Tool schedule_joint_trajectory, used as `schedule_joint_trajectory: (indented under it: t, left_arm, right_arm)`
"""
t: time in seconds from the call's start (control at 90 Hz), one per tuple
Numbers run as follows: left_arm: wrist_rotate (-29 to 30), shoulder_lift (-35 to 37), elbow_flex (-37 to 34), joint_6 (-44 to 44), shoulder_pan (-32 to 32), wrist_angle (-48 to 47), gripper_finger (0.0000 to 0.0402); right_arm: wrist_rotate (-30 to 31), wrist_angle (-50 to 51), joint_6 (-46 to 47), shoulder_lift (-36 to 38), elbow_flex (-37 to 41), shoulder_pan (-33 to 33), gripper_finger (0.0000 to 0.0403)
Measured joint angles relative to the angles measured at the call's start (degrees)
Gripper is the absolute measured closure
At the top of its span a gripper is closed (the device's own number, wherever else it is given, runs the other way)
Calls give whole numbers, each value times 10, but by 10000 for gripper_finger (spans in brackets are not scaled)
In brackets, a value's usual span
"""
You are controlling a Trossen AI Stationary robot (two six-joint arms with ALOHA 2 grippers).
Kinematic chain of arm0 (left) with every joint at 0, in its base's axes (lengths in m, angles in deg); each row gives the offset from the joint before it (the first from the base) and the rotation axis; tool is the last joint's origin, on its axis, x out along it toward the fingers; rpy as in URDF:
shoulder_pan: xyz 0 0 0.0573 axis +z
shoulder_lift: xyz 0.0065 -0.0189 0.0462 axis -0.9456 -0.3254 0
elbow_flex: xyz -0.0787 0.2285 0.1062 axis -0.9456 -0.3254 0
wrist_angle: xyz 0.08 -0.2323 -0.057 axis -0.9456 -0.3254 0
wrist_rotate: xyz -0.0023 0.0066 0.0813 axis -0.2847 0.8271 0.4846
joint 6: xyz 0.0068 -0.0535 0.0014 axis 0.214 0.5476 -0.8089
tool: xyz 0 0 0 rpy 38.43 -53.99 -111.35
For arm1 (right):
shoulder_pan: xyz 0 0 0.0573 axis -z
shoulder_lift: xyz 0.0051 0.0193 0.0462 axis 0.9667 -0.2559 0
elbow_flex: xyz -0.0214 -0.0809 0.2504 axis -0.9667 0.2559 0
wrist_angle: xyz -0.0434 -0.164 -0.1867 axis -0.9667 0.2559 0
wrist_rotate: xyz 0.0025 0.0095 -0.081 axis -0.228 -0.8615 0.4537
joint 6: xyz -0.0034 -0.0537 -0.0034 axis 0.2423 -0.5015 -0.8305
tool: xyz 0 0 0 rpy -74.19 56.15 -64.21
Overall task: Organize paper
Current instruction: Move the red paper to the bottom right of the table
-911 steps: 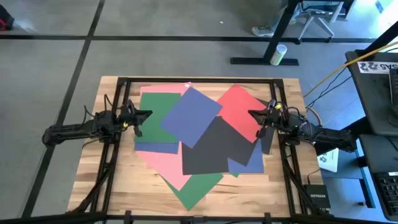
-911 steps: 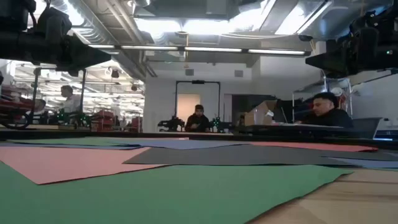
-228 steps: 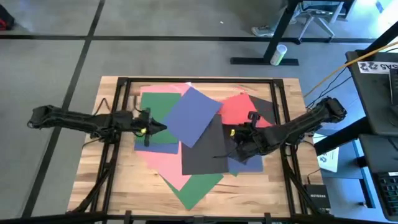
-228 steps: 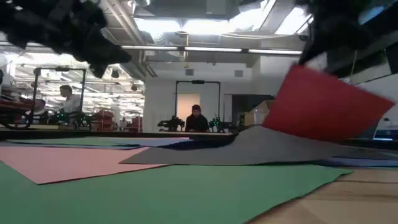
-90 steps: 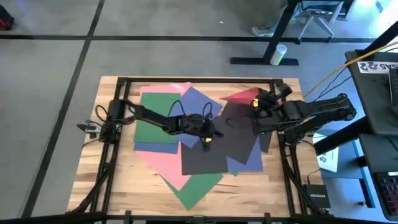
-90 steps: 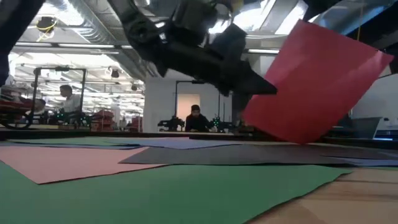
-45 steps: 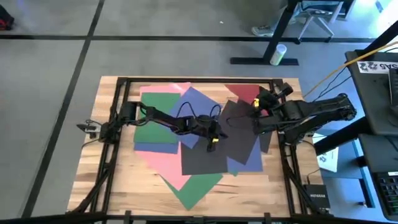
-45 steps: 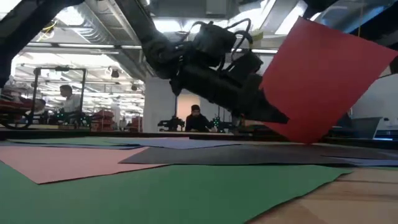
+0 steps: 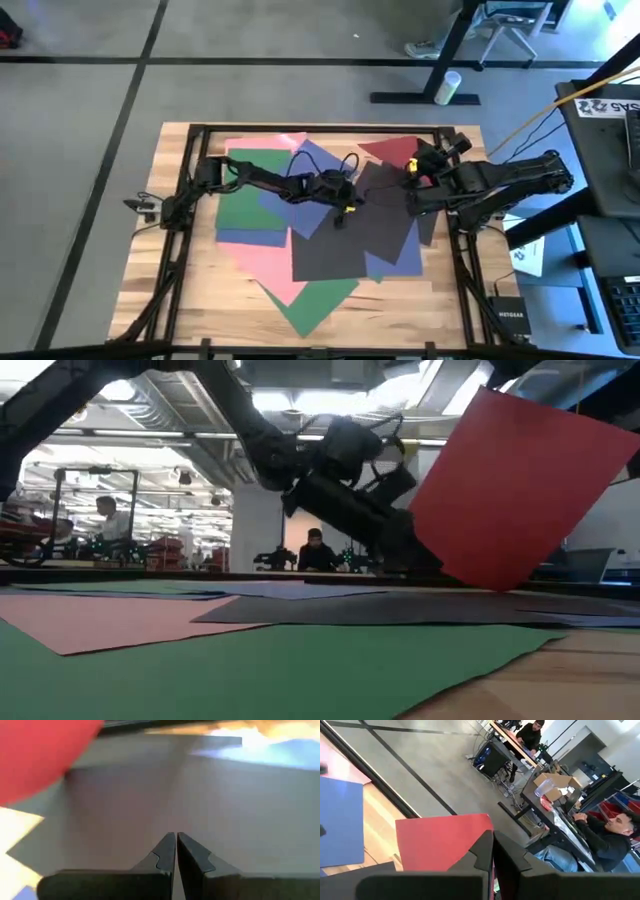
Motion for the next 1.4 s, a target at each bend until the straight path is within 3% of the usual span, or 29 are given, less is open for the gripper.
schedule_joint_trajectory:
  t: [0.233, 0.644, 0.889, 1.033, 1.256, 1.333, 1.4]
  left_arm:
    - [-3, -38, 48, -2, -20, -74, 401]
    - [42, 42, 45, 21, -27, -318, 401]
    - [85, 95, 40, 2, -27, -427, 401]
    - [97, 119, 41, -1, -27, -441, 401]
    - [99, 120, 42, -2, -25, -442, 402]
    - [99, 120, 42, -4, -25, -441, 402]
    - [99, 120, 42, -8, -25, -435, 402]
  right_arm:
    - [3, 4, -1, 0, 0, 0, 403]
    - [-9, 4, -3, 0, 0, 0, 403]
    - [-58, 2, -15, 0, 0, -1, 403]
    - [-159, -1, -31, 0, 0, -1, 403]
    - [-451, -50, -73, 0, 0, -13, 403]
    - [-501, -73, -76, -2, 0, -26, 403]
    - [-508, -82, -76, -6, 5, -29, 401]
